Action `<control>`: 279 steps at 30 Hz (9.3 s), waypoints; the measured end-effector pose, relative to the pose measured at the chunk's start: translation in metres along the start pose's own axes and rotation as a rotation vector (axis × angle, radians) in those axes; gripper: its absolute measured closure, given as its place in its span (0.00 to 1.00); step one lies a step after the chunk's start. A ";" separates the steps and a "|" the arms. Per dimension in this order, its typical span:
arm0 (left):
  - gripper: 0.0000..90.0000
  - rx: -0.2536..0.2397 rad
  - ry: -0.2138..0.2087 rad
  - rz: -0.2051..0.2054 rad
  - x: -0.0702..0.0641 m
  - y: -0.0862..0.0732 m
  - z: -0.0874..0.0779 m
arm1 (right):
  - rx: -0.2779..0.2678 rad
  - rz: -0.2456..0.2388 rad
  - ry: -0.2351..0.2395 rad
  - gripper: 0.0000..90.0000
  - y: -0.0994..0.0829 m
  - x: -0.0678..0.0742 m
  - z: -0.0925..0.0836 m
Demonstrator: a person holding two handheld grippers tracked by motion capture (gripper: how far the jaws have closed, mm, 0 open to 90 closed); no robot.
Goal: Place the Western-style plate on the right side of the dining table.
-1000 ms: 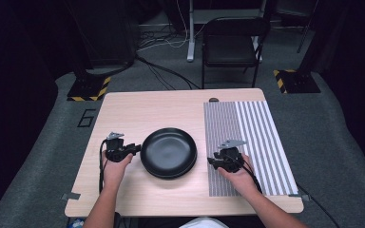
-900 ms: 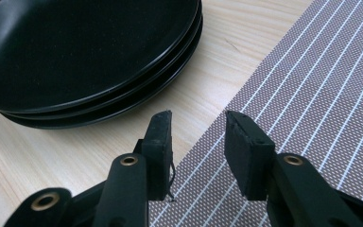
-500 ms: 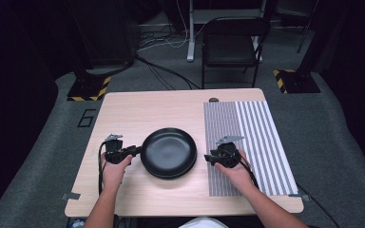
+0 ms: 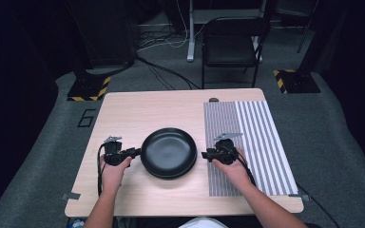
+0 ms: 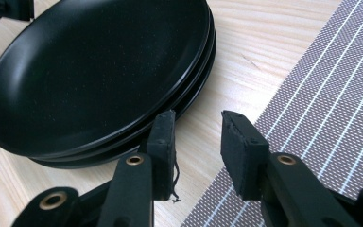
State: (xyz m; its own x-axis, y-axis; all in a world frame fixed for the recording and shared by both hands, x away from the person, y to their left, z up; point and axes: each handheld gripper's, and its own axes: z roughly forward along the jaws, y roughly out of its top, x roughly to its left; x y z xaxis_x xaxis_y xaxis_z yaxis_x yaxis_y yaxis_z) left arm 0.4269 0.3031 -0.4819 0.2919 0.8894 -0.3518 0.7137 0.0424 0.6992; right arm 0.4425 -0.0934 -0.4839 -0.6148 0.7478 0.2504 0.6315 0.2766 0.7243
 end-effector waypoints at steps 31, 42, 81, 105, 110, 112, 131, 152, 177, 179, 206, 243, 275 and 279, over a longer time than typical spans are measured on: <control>0.81 0.033 -0.075 -0.052 -0.005 -0.004 0.007 | -0.006 0.102 0.070 0.63 0.005 0.000 0.014; 0.83 0.029 -0.080 -0.056 -0.004 -0.004 0.007 | -0.024 0.159 0.100 0.62 0.006 -0.004 0.016; 0.81 0.057 -0.079 -0.061 -0.020 -0.005 0.023 | 0.028 0.274 0.190 0.70 0.006 -0.005 0.031; 0.77 0.032 -0.082 -0.067 -0.024 -0.010 0.034 | 0.011 0.257 0.139 0.72 0.006 -0.005 0.004; 0.77 0.011 -0.084 -0.079 -0.025 -0.012 0.034 | 0.020 0.261 0.125 0.73 0.007 -0.003 0.004; 0.77 0.009 -0.094 -0.093 -0.024 -0.012 0.034 | 0.029 0.278 0.127 0.74 0.009 -0.004 0.005; 0.78 -0.026 -0.091 -0.144 -0.024 -0.016 0.034 | 0.042 0.311 0.093 0.79 0.019 -0.007 0.027; 0.77 -0.028 -0.035 -0.112 -0.029 -0.015 0.031 | 0.044 0.302 0.071 0.79 0.023 -0.004 0.032; 0.77 -0.065 0.003 -0.040 -0.039 -0.004 0.015 | 0.018 0.325 0.110 0.81 0.023 0.005 0.020; 0.77 -0.066 0.004 -0.031 -0.042 -0.004 0.015 | 0.016 0.323 0.110 0.81 0.023 0.004 0.018; 0.78 -0.037 -0.013 0.021 -0.072 0.006 0.029 | -0.002 0.335 0.128 0.83 0.002 -0.010 -0.017; 0.81 -0.101 0.006 0.063 -0.089 0.030 0.015 | -0.076 0.370 0.171 0.90 0.014 -0.015 -0.035; 0.81 -0.099 -0.076 0.101 -0.119 0.039 0.035 | -0.137 0.446 0.127 0.89 0.004 -0.036 -0.066; 0.80 -0.095 -0.087 0.107 -0.123 0.040 0.038 | -0.149 0.457 0.117 0.89 0.002 -0.039 -0.072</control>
State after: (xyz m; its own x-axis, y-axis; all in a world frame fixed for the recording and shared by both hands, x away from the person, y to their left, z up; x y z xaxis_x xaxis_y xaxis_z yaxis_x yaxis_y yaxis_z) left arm 0.4437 0.1776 -0.4345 0.4199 0.8487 -0.3215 0.6133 -0.0042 0.7899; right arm 0.4342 -0.1656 -0.4462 -0.3454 0.6970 0.6284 0.7796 -0.1596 0.6056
